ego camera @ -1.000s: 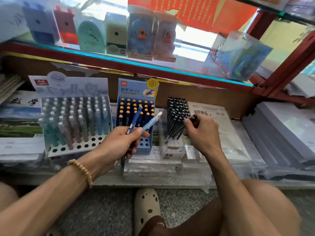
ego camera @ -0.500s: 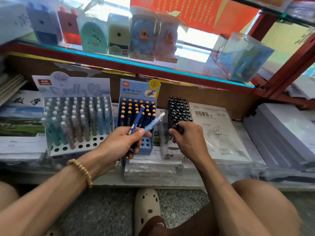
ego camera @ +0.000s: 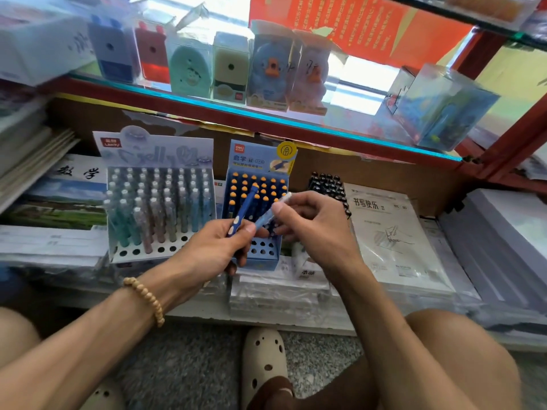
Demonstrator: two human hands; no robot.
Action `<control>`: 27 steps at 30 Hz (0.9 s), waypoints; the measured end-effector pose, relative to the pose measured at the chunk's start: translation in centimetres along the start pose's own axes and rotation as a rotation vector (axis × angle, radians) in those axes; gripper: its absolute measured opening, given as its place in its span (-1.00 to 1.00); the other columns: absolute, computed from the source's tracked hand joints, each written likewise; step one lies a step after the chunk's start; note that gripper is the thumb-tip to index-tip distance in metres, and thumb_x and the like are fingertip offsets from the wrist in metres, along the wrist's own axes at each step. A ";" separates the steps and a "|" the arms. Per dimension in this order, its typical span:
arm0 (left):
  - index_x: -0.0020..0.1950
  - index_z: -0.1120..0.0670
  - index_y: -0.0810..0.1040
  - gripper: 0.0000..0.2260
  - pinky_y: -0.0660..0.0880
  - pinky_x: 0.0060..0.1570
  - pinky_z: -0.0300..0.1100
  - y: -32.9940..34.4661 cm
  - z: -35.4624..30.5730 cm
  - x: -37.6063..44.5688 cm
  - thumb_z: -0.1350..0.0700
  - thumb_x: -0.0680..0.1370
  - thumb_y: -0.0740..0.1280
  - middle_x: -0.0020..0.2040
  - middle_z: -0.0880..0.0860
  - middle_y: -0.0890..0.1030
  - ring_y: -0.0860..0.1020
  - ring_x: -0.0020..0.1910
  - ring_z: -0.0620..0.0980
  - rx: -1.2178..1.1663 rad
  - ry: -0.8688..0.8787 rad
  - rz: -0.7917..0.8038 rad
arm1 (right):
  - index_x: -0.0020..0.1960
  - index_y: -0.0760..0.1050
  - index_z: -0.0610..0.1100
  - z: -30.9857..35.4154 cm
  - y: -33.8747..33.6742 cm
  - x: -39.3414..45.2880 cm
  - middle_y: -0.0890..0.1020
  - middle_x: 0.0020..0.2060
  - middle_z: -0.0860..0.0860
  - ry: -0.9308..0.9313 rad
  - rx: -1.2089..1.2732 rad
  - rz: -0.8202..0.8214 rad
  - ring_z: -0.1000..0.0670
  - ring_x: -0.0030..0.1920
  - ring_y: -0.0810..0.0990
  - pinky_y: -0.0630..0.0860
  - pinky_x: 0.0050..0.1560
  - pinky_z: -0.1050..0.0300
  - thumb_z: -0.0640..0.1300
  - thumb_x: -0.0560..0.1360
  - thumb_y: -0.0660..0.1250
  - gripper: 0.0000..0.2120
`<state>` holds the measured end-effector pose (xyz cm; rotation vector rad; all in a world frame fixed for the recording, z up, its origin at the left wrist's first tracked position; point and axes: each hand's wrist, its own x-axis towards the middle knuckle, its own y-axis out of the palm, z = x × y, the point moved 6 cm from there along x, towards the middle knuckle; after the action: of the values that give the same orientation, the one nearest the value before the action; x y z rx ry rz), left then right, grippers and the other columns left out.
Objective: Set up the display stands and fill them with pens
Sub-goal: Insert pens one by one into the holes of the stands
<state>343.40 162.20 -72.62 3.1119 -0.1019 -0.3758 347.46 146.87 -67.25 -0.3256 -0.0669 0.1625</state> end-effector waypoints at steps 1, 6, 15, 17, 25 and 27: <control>0.00 0.10 0.64 -0.77 0.38 -0.41 -0.25 -0.2 -0.1 -0.2 0.07 0.66 0.21 -0.30 0.00 0.45 0.46 -0.37 -0.11 0.004 0.010 -0.013 | 0.00 0.59 -0.23 0.2 0.8 0.1 0.72 -0.23 -0.12 0.019 0.079 0.026 -0.05 -0.27 0.72 0.61 -0.28 0.20 -0.19 0.52 0.44 -0.88; 0.05 0.16 0.60 -0.76 0.47 -0.41 -0.26 -2.2 -0.3 -1.5 0.06 0.66 0.19 -0.20 0.07 0.53 0.55 -0.34 -0.10 0.044 -0.008 -0.053 | -0.04 0.58 -0.19 1.2 3.1 1.1 0.68 -0.26 -0.06 0.055 0.282 0.082 0.04 -0.27 0.67 0.60 -0.26 0.25 -0.30 0.53 0.40 -0.96; -0.14 0.02 0.58 -0.74 0.30 -0.38 -0.19 -10.7 -1.1 -5.8 -0.07 0.63 0.23 -0.55 -0.18 0.45 0.38 -0.44 -0.22 0.364 -0.017 -0.464 | -0.08 0.62 -0.12 1.6 6.6 3.5 0.68 -0.22 -0.02 -0.162 -0.117 -0.043 -0.02 -0.17 0.70 0.67 -0.10 -0.08 -0.19 0.51 0.45 -0.98; -0.09 0.04 0.56 -0.67 0.27 -0.43 -0.21 -10.9 -0.7 -6.1 -0.14 0.64 0.16 -0.51 -0.14 0.41 0.34 -0.48 -0.20 0.273 -0.064 -0.452 | -0.08 0.62 -0.10 1.2 7.7 3.8 0.67 -0.24 0.05 -0.200 -0.208 -0.077 0.04 -0.18 0.67 0.64 -0.08 -0.08 -0.15 0.51 0.45 -0.97; -0.05 0.13 0.59 -0.71 0.29 -0.50 -0.23 -13.0 -0.5 -7.5 0.11 0.67 0.11 -0.38 -0.02 0.44 0.41 -0.44 -0.11 -0.035 -0.032 -0.541 | -0.05 0.63 -0.11 1.6 11.3 3.4 0.67 -0.24 0.08 -0.315 -0.393 -0.036 0.09 -0.26 0.67 0.66 -0.13 0.02 -0.14 0.53 0.42 -0.95; -0.03 0.12 0.63 -0.74 0.33 -0.43 -0.19 -13.1 -0.6 -7.7 0.12 0.67 0.15 -0.33 -0.01 0.49 0.46 -0.37 -0.07 -0.071 -0.027 -0.539 | -0.01 0.62 -0.12 1.4 11.4 3.6 0.68 -0.21 0.07 -0.307 -0.416 -0.049 0.08 -0.24 0.68 0.66 -0.13 0.02 -0.14 0.54 0.41 -0.93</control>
<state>336.95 175.79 -70.36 3.0145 0.7425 -0.4092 349.18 158.54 -69.45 -0.7116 -0.4155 0.1477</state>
